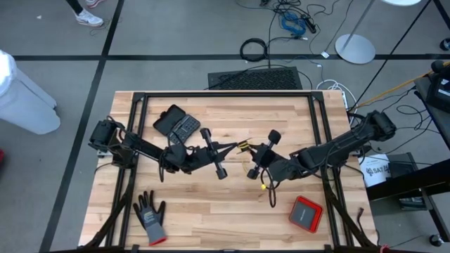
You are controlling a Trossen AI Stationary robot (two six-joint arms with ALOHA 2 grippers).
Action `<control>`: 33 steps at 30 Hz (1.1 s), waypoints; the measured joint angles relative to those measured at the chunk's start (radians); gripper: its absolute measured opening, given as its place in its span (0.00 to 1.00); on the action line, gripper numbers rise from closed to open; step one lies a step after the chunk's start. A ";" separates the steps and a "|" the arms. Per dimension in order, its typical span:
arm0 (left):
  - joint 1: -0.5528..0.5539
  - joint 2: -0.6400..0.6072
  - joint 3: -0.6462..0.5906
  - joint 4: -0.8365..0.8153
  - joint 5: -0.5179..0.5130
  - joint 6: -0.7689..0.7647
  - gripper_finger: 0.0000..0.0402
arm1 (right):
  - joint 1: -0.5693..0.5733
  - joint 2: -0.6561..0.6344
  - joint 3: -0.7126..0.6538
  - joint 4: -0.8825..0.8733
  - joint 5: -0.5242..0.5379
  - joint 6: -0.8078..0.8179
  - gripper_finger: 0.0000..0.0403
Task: Coil cords
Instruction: Coil the yellow wire onto the spool
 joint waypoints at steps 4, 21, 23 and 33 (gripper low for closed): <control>0.000 0.000 0.001 -0.001 -0.024 0.000 0.00 | 0.000 0.001 0.000 0.018 -0.002 -0.008 0.00; -0.002 0.003 0.002 0.060 -0.082 0.083 0.00 | -0.002 0.001 0.000 0.021 0.012 0.000 0.24; -0.002 0.003 0.002 0.061 -0.089 0.083 0.00 | -0.002 0.001 0.000 0.018 0.031 0.001 0.30; -0.004 0.003 0.002 0.081 -0.151 0.153 0.00 | -0.004 0.001 0.000 -0.114 0.087 0.091 0.43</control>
